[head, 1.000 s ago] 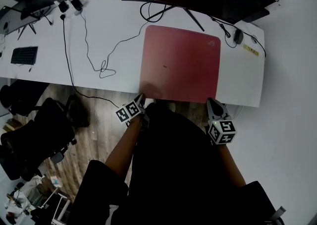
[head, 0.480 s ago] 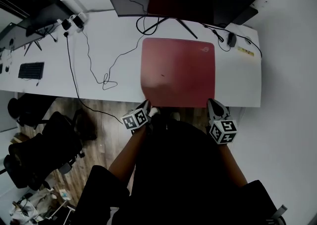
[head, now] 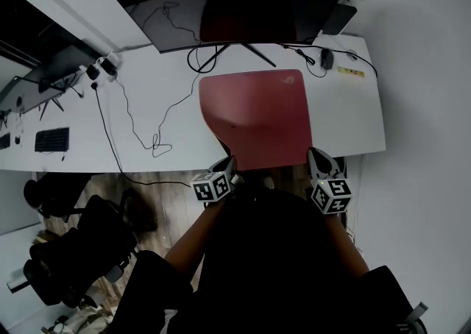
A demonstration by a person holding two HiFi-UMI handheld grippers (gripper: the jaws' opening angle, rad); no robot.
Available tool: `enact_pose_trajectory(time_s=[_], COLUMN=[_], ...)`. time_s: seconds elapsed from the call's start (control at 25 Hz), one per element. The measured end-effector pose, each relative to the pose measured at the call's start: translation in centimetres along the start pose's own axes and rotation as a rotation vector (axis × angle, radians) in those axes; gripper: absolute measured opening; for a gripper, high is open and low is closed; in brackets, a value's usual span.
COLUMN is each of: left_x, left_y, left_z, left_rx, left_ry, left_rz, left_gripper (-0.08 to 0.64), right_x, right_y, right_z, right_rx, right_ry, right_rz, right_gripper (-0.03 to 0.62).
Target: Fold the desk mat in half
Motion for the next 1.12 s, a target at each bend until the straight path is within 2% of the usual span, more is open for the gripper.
enact_pose_trajectory(time_s=[0.36, 0.48, 0.72, 1.12], left_x=[-0.2, -0.5, -0.4, 1.6], left_y=[-4.6, -6.1, -8.5, -11.6], left_z=[2.7, 3.5, 4.9, 7.3], left_rx=[0.100, 0.132, 0.122, 0.144], left_ry=[0.055, 0.066, 0.076, 0.081], left_rz=[0.096, 0.150, 0.222, 0.273], left_gripper=[0.031, 0.031, 0.031, 0.031], right_x=[0.2, 0.3, 0.9, 3.7], right_y=[-2.8, -3.6, -4.9, -7.2], right_z=[-2.9, -3.8, -5.8, -7.5], right_rx=[0.088, 0.100, 0.117, 0.136], right_ry=[-0.035, -0.043, -0.055, -0.037], right_rz=[0.036, 0.043, 0.055, 0.106], right_gripper=[-0.002, -0.002, -0.002, -0.002])
Point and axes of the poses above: the fingertips, and each gripper's own axes: z forward along the fingers, y to its left, x out of its underside, the point moved 10 cm from there along -z, backward along the fingers, and after that the axes turned 7 degrees about -y, right-handed, at the moved point
